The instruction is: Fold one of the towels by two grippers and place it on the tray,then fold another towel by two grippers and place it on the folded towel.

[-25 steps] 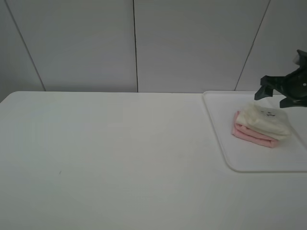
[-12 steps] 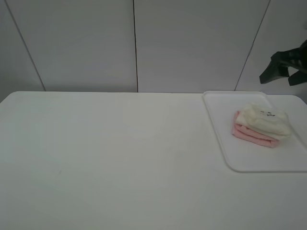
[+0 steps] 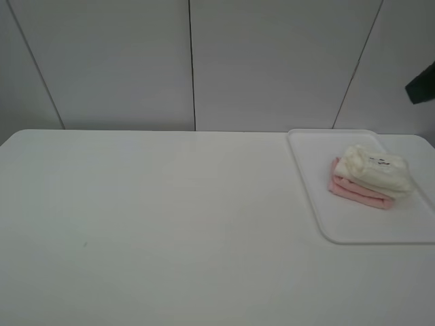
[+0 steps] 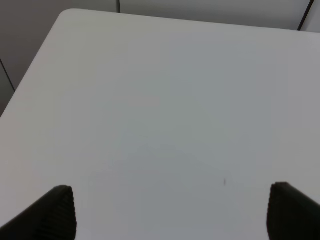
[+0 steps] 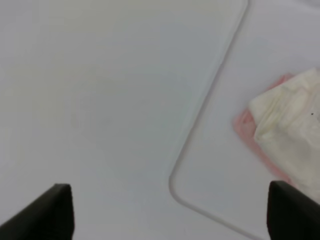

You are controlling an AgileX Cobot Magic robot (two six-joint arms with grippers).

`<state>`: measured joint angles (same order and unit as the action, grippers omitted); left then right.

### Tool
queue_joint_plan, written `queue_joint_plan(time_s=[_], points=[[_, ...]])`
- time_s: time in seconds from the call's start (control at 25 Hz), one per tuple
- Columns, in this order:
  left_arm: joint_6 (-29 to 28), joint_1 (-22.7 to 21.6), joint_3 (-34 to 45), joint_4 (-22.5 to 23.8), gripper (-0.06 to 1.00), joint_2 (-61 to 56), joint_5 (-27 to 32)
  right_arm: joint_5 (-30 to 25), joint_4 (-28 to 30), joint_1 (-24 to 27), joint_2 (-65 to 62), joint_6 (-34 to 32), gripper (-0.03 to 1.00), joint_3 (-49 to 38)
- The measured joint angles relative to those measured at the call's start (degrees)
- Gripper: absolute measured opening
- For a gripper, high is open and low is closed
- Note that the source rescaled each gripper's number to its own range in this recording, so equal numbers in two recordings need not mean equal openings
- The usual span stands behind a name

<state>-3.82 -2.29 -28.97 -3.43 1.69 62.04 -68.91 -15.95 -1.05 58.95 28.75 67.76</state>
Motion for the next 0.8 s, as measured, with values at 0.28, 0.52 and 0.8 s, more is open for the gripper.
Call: queue_joint_plan(time_s=[0.28,0.52,0.8], points=[[0.00,0.00,0.00,0.00,0.93,0.00,0.00,-0.56,1.24,0.00,-16.50,0.00,0.80,-3.08],[0.00,0.00,0.00,0.00,0.93,0.00,0.00,-0.87,9.26,0.00,-36.52,-3.25,0.80,-16.40],[0.00,0.00,0.00,0.00,0.93,0.00,0.00,-0.60,14.36,0.00,-54.41,-17.77,0.80,-31.76]])
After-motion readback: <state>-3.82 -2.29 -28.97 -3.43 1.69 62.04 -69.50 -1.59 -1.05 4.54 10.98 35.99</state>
